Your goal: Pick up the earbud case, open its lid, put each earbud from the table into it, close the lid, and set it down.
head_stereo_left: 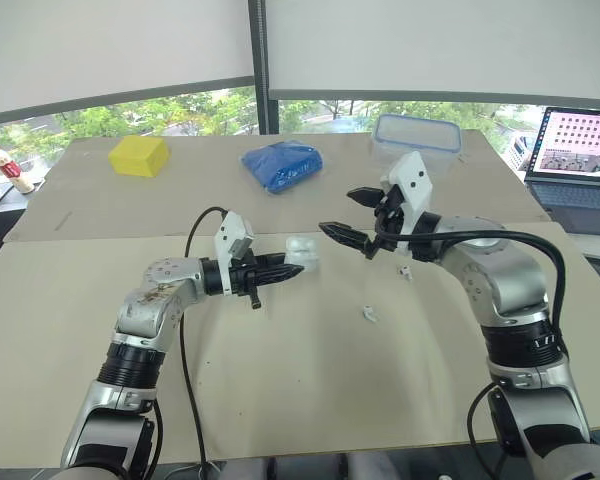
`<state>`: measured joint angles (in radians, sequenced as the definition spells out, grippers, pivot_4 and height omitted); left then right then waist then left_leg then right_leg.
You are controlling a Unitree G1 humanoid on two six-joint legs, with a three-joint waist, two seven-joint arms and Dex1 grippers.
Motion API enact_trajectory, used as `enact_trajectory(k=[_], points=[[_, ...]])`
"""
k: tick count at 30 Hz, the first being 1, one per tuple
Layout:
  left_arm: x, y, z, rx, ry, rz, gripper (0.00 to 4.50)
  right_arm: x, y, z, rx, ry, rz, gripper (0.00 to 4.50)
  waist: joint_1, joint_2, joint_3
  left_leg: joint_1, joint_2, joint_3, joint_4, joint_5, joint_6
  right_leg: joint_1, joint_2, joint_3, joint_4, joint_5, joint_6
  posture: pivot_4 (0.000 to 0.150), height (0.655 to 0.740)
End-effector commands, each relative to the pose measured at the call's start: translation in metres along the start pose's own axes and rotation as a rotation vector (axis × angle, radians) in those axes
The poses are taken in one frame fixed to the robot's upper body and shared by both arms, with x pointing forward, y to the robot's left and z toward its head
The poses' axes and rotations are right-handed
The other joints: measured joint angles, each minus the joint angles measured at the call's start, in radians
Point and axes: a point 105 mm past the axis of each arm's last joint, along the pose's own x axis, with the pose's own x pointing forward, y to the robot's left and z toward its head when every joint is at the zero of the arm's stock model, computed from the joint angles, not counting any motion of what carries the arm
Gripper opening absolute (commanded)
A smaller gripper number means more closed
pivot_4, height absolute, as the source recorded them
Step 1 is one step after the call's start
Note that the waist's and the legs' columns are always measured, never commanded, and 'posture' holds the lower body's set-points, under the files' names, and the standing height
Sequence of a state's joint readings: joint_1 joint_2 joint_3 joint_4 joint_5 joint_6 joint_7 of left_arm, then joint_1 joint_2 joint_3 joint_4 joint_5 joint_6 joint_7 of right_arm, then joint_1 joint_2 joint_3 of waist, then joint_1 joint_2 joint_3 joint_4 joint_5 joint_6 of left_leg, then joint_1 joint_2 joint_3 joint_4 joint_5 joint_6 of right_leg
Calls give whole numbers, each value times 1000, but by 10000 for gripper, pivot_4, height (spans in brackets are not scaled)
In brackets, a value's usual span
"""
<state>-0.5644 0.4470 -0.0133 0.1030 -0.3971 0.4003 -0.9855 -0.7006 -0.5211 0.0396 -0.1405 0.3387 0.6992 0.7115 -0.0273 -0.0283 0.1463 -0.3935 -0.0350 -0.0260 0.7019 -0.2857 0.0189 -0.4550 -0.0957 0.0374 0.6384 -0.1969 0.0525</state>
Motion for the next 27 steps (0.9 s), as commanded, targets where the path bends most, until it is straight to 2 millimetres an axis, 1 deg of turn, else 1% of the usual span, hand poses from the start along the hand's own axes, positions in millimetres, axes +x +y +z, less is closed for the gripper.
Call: enact_trajectory(k=[1, 4, 7, 9, 11, 13, 15, 18, 22, 24, 27], points=[[-11, 30, 27, 104, -119, 212, 5474, -17, -5, -13, 17, 48, -50, 44792, 8, 0, 0, 0, 0, 0, 0, 0, 0, 0, 0, 0, 0, 0, 0, 1500, 7400], [-18, 38, 33, 128, -169, 313, 5474, -27, 7, -37, 22, 117, -67, 44792, 13, 0, 0, 0, 0, 0, -1, 0, 0, 0, 0, 0, -1, 0, 0, 1500, 7400], [-27, 44, 38, 180, -205, 421, 5474, -37, 21, -68, -14, 200, -99, 44792, 15, 0, 0, 0, 0, 0, 0, 0, 0, 0, 0, 0, -1, 0, 0, 1500, 7400], [-34, 51, 44, 199, -243, 517, 5474, -42, 24, -86, 26, 230, -155, 44792, 15, -1, 0, 0, 0, 1, 0, 0, 0, 0, -1, 1, -1, 0, 0, 1500, 7400], [-41, 57, 49, 199, -270, 587, 5474, -46, 22, -97, 30, 252, -212, 44792, 15, -1, 0, 0, 0, 1, 0, 0, 0, 0, -1, 1, 0, 0, 0, 1500, 7400], [-46, 62, 51, 180, -290, 644, 5474, -48, 24, -106, 35, 272, -240, 44792, 14, -1, 0, 0, 0, 1, 0, 0, 0, 0, 0, 1, 0, 0, 0, 1500, 7400], [-47, 64, 50, 165, -294, 663, 5474, -48, 27, -111, 52, 286, -250, 44792, 15, -1, 0, 1, 0, 1, 0, 0, 0, 0, 0, 2, 0, 0, 0, 1500, 7400], [-42, 58, 47, 158, -288, 646, 5474, -46, 39, -116, 99, 289, -243, 44792, 16, -1, 0, 2, -1, 1, -1, 0, 0, 1, 0, 1, 1, 0, 0, 1500, 7400], [-43, 56, 44, 154, -277, 641, 5474, -45, 52, -120, 127, 304, -227, 44792, 16, -1, 0, 2, -1, 1, -1, 0, 0, 1, 0, 1, 0, 0, 0, 1500, 7400], [-45, 56, 43, 152, -274, 642, 5474, -46, 55, -123, 134, 315, -228, 44792, 15, -1, 0, 2, -1, 1, -1, 0, 0, 2, 0, 1, 0, 0, 0, 1500, 7400], [-46, 57, 43, 152, -272, 643, 5474, -50, 54, -124, 141, 332, -240, 44792, 16, -1, 0, 2, -1, 1, -1, 0, 0, 2, 1, 1, 0, 0, 0, 1500, 7400]])
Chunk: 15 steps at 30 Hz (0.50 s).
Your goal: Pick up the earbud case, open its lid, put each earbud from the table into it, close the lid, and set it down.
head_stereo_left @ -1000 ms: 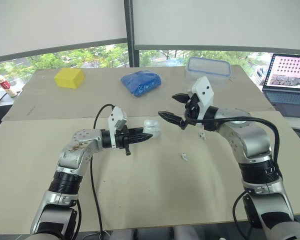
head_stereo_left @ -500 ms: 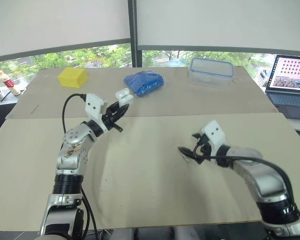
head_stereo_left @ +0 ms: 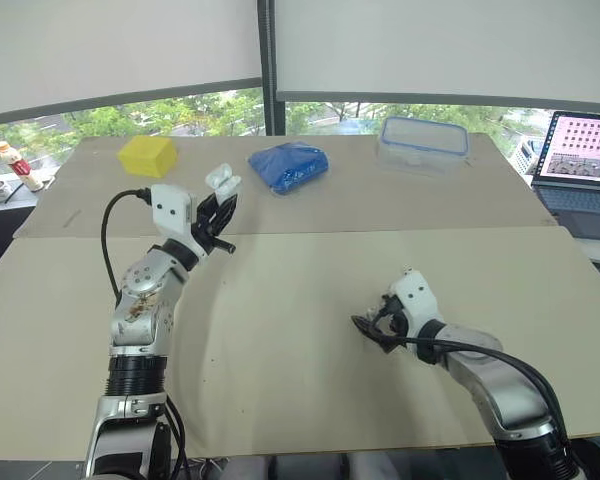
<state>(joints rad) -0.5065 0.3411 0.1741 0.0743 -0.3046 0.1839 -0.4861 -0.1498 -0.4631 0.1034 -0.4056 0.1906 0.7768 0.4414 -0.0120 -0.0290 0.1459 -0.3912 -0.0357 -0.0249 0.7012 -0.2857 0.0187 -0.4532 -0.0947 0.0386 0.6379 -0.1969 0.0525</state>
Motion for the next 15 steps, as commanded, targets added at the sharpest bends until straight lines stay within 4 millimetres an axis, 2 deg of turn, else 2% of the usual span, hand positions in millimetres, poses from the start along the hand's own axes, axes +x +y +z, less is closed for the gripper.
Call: enact_trajectory(k=[1, 7, 10, 15], points=[[1, -1, 17, 26, -53, -14, 5474, -7, -4, 7, -15, -11, -22, 44792, 1, 0, 0, 0, 0, 0, 0, 0, 0, 0, 0, 0, 0, 0, 0, 1500, 7400], [1, -4, 16, 22, -47, -27, 5474, -8, -4, 1, -7, 24, -8, 44792, 1, 0, 0, 3, 0, -1, -1, 0, 0, 6, 0, -1, -9, 0, 0, 1500, 7400], [2, -5, 15, 22, -46, -31, 5474, -9, -1, -1, 4, 36, 5, 37108, 1, 0, 0, 9, 0, -1, -3, 0, 0, 13, 0, -2, -12, 0, 0, 1500, 7400], [1, -5, 15, 23, -44, -34, 5474, -9, 0, -4, -1, 54, 2, 20273, 1, 0, 0, 11, 0, -2, -4, -1, 1, 15, 0, -3, -13, 0, 0, 1500, 7400]])
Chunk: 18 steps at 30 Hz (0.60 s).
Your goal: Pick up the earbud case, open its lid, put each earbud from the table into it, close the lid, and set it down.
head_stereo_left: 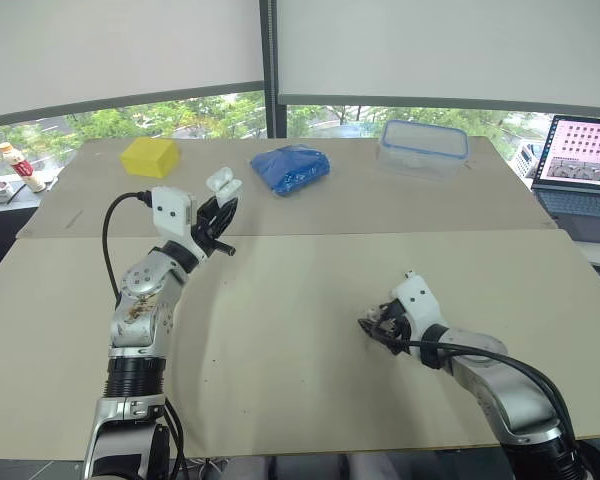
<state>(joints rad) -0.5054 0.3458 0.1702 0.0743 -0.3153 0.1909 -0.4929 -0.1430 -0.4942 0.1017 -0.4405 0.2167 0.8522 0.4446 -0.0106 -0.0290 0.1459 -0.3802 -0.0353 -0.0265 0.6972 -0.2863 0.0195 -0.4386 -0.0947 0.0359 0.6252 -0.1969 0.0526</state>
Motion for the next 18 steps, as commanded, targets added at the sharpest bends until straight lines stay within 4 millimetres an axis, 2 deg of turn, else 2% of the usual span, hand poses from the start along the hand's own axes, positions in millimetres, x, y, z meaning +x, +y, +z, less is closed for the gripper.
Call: enact_trajectory(k=[1, 4, 5, 8, 10, 14, 18], points=[[1, -4, 15, 31, -48, -24, 5474, -3, -2, 2, -21, 2, -14, 16752, -1, 0, 0, 0, 0, 0, 0, 0, 0, 0, 0, 0, 0, 0, 0, 1500, 7400], [2, -6, 13, 31, -44, -27, 5474, -2, -7, 7, -50, -1, -7, 5718, -1, 0, 0, 0, 0, 0, 0, 0, 0, 0, 0, 0, 0, 0, 0, 1500, 7400], [2, -7, 12, 30, -45, -29, 5474, -2, -11, 9, -65, -5, -3, 3591, 0, 0, 0, 0, 0, 0, 0, 0, 0, 0, 0, 0, 0, 0, 0, 1500, 7400], [4, -9, 12, 25, -50, -37, 5474, -9, -20, 24, -120, -39, 65, 3392, 1, 0, 0, 0, 0, 0, 0, 0, 0, 0, 0, 0, 0, 0, 0, 1500, 7400], [4, -10, 10, 23, -48, -41, 5474, -21, -24, 29, -200, -27, 168, 3392, 1, 0, 0, 0, 0, 0, 0, 0, 0, 0, 0, 0, -1, 0, 0, 1500, 7400], [3, -10, 8, 24, -45, -45, 5474, -48, -44, 20, -364, 117, 315, 3392, 3, 0, 0, -1, 0, 0, 0, -1, 1, 1, 0, -1, -2, 0, 0, 1500, 7400], [-2, -6, 6, 31, -40, -34, 5474, -85, -76, -10, -553, 376, 430, 3392, 3, 0, 0, 0, 1, 1, 0, -1, 1, 2, 0, -1, -4, 0, 0, 1500, 7400]])
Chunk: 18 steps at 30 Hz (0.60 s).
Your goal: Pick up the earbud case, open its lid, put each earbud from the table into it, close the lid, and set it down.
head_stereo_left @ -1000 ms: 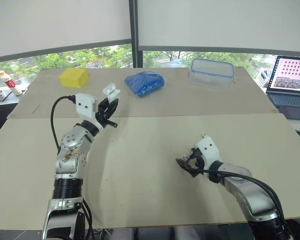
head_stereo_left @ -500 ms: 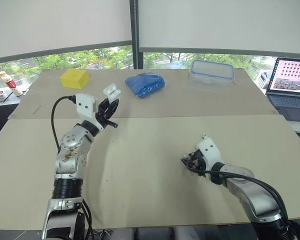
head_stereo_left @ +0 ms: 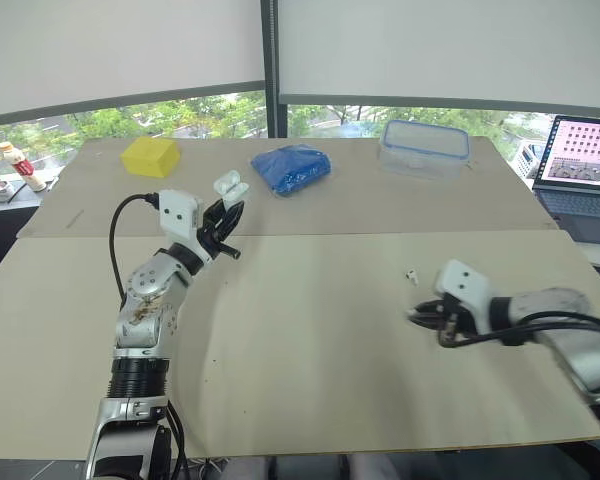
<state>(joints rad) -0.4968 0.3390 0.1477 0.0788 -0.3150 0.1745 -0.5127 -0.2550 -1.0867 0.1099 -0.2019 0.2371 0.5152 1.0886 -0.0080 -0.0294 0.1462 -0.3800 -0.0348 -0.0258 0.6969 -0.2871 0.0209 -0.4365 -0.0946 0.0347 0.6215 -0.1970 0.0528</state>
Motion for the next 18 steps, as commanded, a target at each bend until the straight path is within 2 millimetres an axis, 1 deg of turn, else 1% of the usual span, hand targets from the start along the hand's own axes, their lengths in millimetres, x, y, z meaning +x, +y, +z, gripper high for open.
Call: enact_trajectory(k=[1, 3, 5, 8, 11, 13, 14, 15, 16, 18], points=[[-5, 3, 9, 37, -40, 8, 5474, -25, 0, -30, -149, 166, 123, 3392, -1, 0, 0, 0, 0, 0, 0, 0, 0, 0, 0, 0, 0, 0, 0, 1500, 7400], [-8, 5, 7, 46, -35, 17, 5474, -37, -2, -53, -201, 281, 172, 3392, -2, 0, 0, 1, 1, 1, 0, 0, 0, 0, 0, 0, 0, 0, 0, 1500, 7400], [-10, 5, 7, 47, -36, 26, 5474, -40, -6, -67, -200, 335, 185, 3392, -3, 0, 0, 1, 1, 1, 0, 0, 0, 0, 0, 0, 0, 0, 0, 1500, 7400], [-13, 3, 6, 46, -36, 32, 5474, -38, -11, -80, -215, 364, 183, 3392, -7, 0, 0, 1, 1, 2, 0, 0, 0, 0, 0, 2, 0, 0, 0, 1500, 7400], [-15, 2, 6, 44, -34, 34, 5474, -35, -11, -87, -152, 353, 180, 3392, -5, 0, 0, 2, 3, 2, -1, 0, -1, 0, 0, 2, 0, 0, 0, 1500, 7400], [-16, 2, 6, 44, -33, 36, 5474, -34, -13, -90, -143, 354, 172, 14152, -3, -3, -1, 4, 3, 2, -1, 0, 0, 2, 0, 2, -1, 0, 0, 1500, 7400], [-16, 2, 6, 45, -32, 37, 5474, -34, -13, -92, -146, 357, 171, 17188, -2, -3, -1, 5, 4, 2, -1, 0, 0, 5, 0, 2, -2, 0, 0, 1500, 7400], [-16, 2, 6, 46, -31, 37, 5474, -34, -13, -93, -153, 360, 172, 21419, -2, -3, -1, 7, 4, 2, -1, 0, 0, 7, 0, 2, -4, 0, 0, 1500, 7400], [-16, 3, 7, 46, -31, 38, 5474, -35, -12, -94, -162, 364, 177, 23897, 1, -3, -1, 10, 4, 1, -2, -1, 0, 11, 0, 1, -6, 0, 0, 1500, 7400], [-16, 3, 6, 46, -28, 36, 5474, -36, -11, -96, -170, 374, 189, 23897, 6, -3, -1, 12, 6, 1, -2, -3, 1, 14, 1, -1, -9, 0, 0, 1500, 7400]])
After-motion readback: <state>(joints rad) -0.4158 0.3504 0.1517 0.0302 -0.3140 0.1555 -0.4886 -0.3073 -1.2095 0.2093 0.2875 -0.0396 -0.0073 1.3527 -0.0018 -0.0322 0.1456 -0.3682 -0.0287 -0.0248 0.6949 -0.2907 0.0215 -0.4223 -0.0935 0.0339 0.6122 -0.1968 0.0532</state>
